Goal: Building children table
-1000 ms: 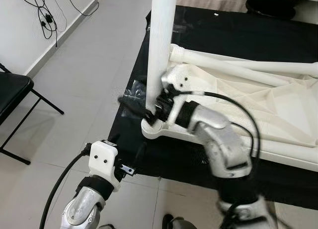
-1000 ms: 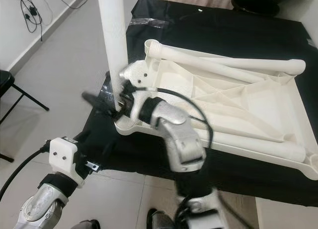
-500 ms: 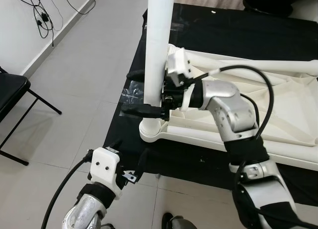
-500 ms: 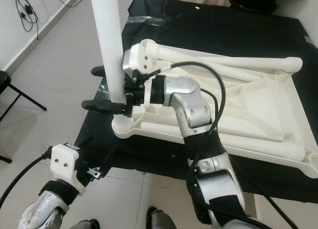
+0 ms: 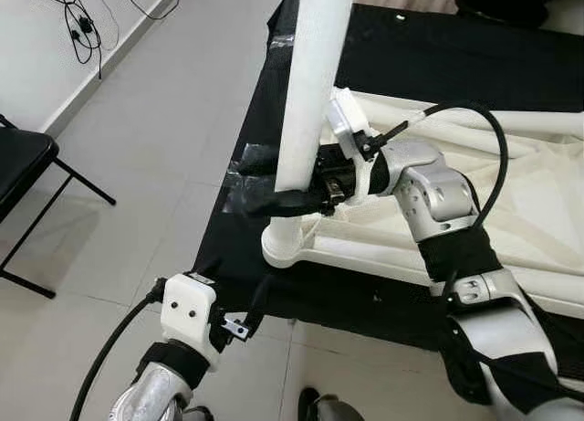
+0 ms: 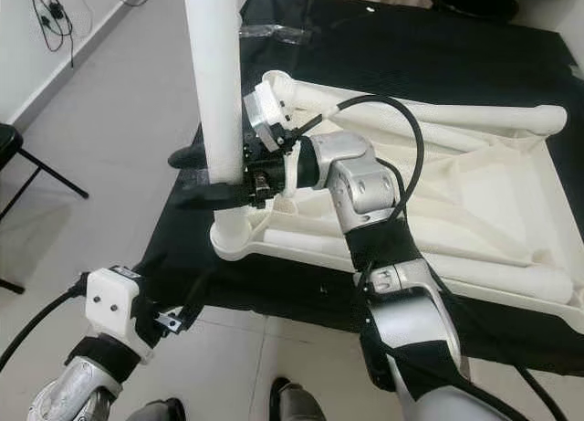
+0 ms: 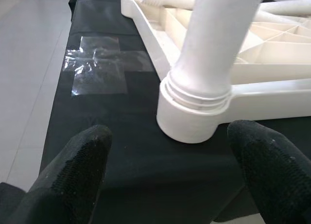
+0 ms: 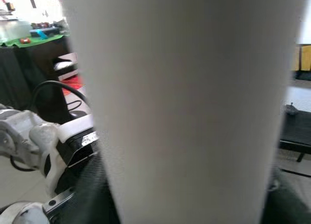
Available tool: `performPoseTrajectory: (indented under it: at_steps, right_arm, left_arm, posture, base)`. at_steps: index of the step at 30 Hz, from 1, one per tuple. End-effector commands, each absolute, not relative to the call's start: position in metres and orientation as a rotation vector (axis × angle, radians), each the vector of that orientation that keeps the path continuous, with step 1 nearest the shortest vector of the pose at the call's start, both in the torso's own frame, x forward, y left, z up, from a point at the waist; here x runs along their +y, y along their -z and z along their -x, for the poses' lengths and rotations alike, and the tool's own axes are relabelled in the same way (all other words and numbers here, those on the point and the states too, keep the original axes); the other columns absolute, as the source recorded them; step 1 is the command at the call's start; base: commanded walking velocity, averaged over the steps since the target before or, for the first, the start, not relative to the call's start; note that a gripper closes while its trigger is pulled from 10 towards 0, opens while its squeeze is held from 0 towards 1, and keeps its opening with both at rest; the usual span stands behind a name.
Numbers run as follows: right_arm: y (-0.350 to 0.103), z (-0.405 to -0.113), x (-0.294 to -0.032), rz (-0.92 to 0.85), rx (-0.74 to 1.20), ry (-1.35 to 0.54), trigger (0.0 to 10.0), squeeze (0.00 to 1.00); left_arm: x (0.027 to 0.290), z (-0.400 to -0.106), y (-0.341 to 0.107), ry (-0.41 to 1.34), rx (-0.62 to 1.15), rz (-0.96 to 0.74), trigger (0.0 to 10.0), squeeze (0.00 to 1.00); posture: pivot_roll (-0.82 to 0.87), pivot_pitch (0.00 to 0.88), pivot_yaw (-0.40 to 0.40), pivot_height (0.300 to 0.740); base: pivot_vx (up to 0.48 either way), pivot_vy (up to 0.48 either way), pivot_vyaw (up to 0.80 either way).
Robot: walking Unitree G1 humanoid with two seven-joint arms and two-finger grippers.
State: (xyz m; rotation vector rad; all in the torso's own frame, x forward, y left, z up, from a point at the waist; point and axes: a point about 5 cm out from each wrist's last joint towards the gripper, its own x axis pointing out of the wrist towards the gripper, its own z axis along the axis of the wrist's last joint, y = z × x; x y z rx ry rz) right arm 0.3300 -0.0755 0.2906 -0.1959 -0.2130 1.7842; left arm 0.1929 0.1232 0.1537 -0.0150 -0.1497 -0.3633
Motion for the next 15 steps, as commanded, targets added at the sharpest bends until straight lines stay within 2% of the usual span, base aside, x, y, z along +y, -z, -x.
performPoseTrajectory:
  at_steps: [1, 4, 5, 7, 8, 9, 10, 11, 12, 13, 15]
  right_arm:
    - [-0.288, -0.328, -0.074, 0.208, -0.206, -1.835, 0.0, 0.00]
    - [-0.286, -0.327, -0.077, 0.215, -0.201, -1.827, 0.0, 0.00]
    - [-0.273, -0.322, -0.084, 0.245, -0.186, -1.728, 0.0, 0.00]
    - [-0.270, -0.320, -0.086, 0.254, -0.182, -1.701, 0.0, 0.00]
    - [-0.249, -0.317, -0.086, 0.228, -0.114, -1.456, 0.0, 0.00]
    - [-0.233, -0.321, -0.081, 0.252, -0.075, -1.087, 0.0, 0.00]
    - [-0.233, -0.321, -0.081, 0.252, -0.075, -1.087, 0.0, 0.00]
    - [-0.224, -0.322, -0.083, 0.272, -0.062, -0.813, 0.0, 0.00]
    - [-0.205, -0.302, -0.098, 0.064, 0.063, -0.362, 0.0, 0.00]
    - [-0.205, -0.302, -0.098, 0.064, 0.063, -0.362, 0.0, 0.00]
    - [-0.196, -0.282, -0.084, 0.060, 0.092, -0.478, 0.0, 0.00]
  left_arm:
    - [0.122, -0.189, -0.153, 0.371, -0.132, 0.012, 10.0, 0.00]
    - [0.121, -0.190, -0.153, 0.371, -0.132, 0.013, 10.0, 0.00]
    - [0.121, -0.190, -0.152, 0.370, -0.133, 0.015, 10.0, 0.00]
    - [0.120, -0.190, -0.152, 0.370, -0.133, 0.016, 10.0, 0.00]
    - [0.121, -0.190, -0.152, 0.367, -0.135, 0.017, 10.0, 0.00]
    - [0.121, -0.191, -0.153, 0.365, -0.136, 0.017, 10.0, 0.00]
    - [0.121, -0.191, -0.153, 0.365, -0.136, 0.017, 10.0, 0.00]
    - [0.122, -0.191, -0.153, 0.363, -0.137, 0.017, 10.0, 0.00]
    - [0.125, -0.193, -0.153, 0.358, -0.139, 0.016, 10.0, 0.00]
    - [0.125, -0.193, -0.153, 0.358, -0.139, 0.016, 10.0, 0.00]
    - [0.125, -0.196, -0.153, 0.359, -0.140, 0.015, 10.0, 0.00]
  posture:
    - [0.12, 0.283, -0.088, 0.740]
    - [0.11, 0.283, -0.094, 0.740]
    - [0.10, 0.281, -0.108, 0.740]
    - [0.10, 0.281, -0.108, 0.740]
    - [0.09, 0.279, -0.117, 0.740]
    - [0.09, 0.277, -0.112, 0.740]
    - [0.09, 0.277, -0.112, 0.740]
    - [0.08, 0.277, -0.108, 0.740]
    - [0.06, 0.278, -0.097, 0.740]
    - [0.06, 0.278, -0.097, 0.740]
    - [0.06, 0.272, -0.085, 0.740]
  base:
    - [0.000, 0.000, 0.00]
    - [0.000, 0.000, 0.00]
    - [0.000, 0.000, 0.00]
    - [0.000, 0.000, 0.00]
    - [0.000, 0.000, 0.00]
    - [0.000, 0.000, 0.00]
    - [0.000, 0.000, 0.00]
    - [0.000, 0.000, 0.00]
    - [0.000, 0.000, 0.00]
    - [0.000, 0.000, 0.00]
    - [0.000, 0.000, 0.00]
